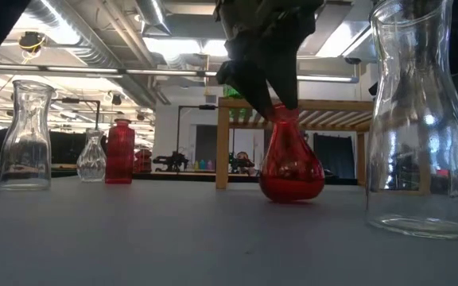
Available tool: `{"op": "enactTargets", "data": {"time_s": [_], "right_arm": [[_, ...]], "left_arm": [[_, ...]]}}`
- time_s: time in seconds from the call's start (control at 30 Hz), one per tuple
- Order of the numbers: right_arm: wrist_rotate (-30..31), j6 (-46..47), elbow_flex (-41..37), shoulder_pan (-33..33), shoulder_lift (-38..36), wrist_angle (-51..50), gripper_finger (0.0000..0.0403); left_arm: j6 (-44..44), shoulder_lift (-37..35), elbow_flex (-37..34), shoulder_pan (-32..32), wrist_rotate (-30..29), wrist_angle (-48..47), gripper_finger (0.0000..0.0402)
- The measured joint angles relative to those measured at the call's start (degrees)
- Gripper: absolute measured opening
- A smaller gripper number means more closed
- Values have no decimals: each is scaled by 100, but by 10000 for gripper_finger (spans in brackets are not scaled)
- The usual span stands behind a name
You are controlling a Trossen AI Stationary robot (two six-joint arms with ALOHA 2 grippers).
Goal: Sort vases onto shelf
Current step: Put the center red vase on the shelf
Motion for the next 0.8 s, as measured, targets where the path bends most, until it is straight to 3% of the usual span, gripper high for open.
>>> {"op": "enactTargets", "data": {"time_s": [0.5, 0.67, 0.8], "right_arm": [[-2, 1, -2, -2, 2, 9, 195], [1, 8, -4, -1, 0, 153, 195], [0, 35, -4, 0, 2, 535, 195]], "left_arm": [[153, -571, -7, -231, -220, -290, 262], [139, -717, -11, -647, -946, -997, 262], [-6, -721, -331, -1003, -1459, -1010, 261]]}}
